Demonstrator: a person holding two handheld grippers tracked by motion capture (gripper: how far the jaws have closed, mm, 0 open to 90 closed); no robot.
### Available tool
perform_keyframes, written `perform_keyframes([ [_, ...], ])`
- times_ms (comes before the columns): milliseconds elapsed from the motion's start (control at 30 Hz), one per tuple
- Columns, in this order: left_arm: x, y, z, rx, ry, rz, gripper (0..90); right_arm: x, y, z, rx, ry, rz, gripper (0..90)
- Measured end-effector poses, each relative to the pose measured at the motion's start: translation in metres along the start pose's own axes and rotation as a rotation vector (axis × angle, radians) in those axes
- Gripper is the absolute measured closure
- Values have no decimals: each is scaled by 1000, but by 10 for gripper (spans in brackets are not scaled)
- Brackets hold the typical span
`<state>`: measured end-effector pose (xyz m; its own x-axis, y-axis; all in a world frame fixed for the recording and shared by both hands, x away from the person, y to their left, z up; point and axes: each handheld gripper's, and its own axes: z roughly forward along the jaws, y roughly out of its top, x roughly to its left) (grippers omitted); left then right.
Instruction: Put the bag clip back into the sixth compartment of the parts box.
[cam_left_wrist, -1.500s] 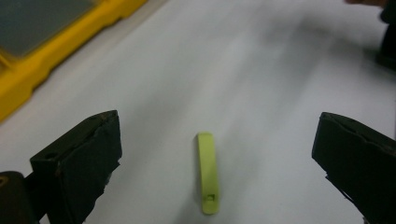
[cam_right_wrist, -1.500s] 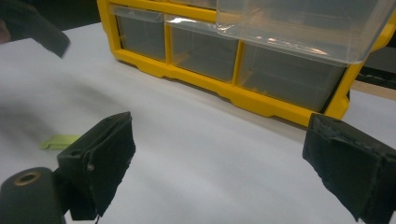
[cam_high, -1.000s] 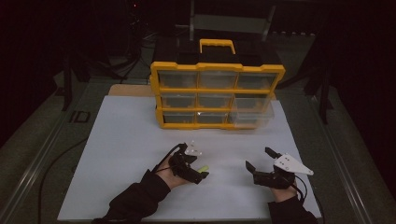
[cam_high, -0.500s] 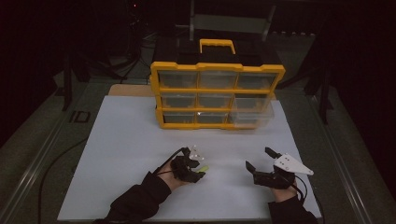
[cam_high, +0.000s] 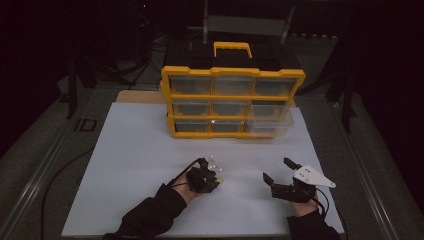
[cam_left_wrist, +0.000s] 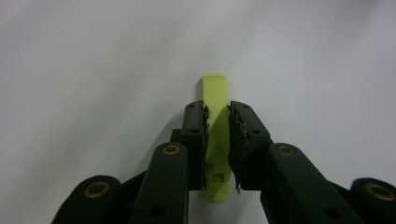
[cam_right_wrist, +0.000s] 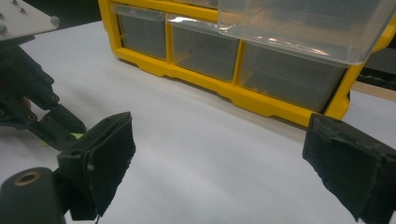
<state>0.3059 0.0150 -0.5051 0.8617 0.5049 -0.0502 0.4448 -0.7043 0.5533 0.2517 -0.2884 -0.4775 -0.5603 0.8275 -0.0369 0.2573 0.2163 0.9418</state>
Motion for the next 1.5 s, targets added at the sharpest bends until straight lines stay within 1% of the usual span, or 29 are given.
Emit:
perform_keyframes([
  [100,2,1,0,9,-8,-5,777,0,0,0,2,0,2,87],
  [200,1,2,0,18,-7,-2,779,0,0,1,6,0,-7,88],
  [333,1,3,0,20,-9,8,785,1,0,1,7,3,-7,87],
  [400,2,4,0,28,-11,16,786,1,0,1,4,4,-6,87],
  [500,2,5,-2,42,-3,36,786,0,0,0,1,0,-3,87],
  [567,4,5,-4,54,-7,50,786,0,0,0,0,-1,-3,87],
  [600,4,5,-4,54,-7,50,786,0,0,0,0,-1,-3,87],
  [667,6,5,-9,61,-12,59,786,0,0,0,0,0,-3,87],
  [733,9,6,-12,71,-6,67,786,0,0,0,1,1,-3,88],
  [800,13,7,-15,74,-3,58,786,1,0,1,0,5,-5,87],
  [833,15,7,-16,79,0,66,786,1,0,1,1,5,-6,87],
  [900,18,8,-19,79,-11,69,786,1,1,1,1,7,-4,87],
  [967,21,8,-22,84,-23,85,786,1,1,1,1,4,-4,87],
  [1000,23,9,-23,91,-30,86,786,1,1,1,0,6,-2,87],
  [1033,24,9,-24,97,-30,91,786,2,1,1,0,6,-3,87],
  [1133,28,11,-28,119,-15,101,786,1,1,1,-1,6,-3,87],
  [1200,29,12,-30,119,-20,101,786,1,1,1,-1,6,-3,87],
  [1267,31,14,-37,109,-32,119,786,0,0,1,-1,5,-1,87],
  [1300,33,15,-39,101,-40,120,786,0,0,1,0,5,-4,87],
  [1333,34,16,-42,101,-43,133,786,0,0,1,0,7,-4,88],
  [1400,34,17,-43,101,-45,136,786,1,0,1,-1,9,-2,87],
  [1500,38,22,-50,96,-54,151,786,1,1,1,-1,8,-1,87],
])
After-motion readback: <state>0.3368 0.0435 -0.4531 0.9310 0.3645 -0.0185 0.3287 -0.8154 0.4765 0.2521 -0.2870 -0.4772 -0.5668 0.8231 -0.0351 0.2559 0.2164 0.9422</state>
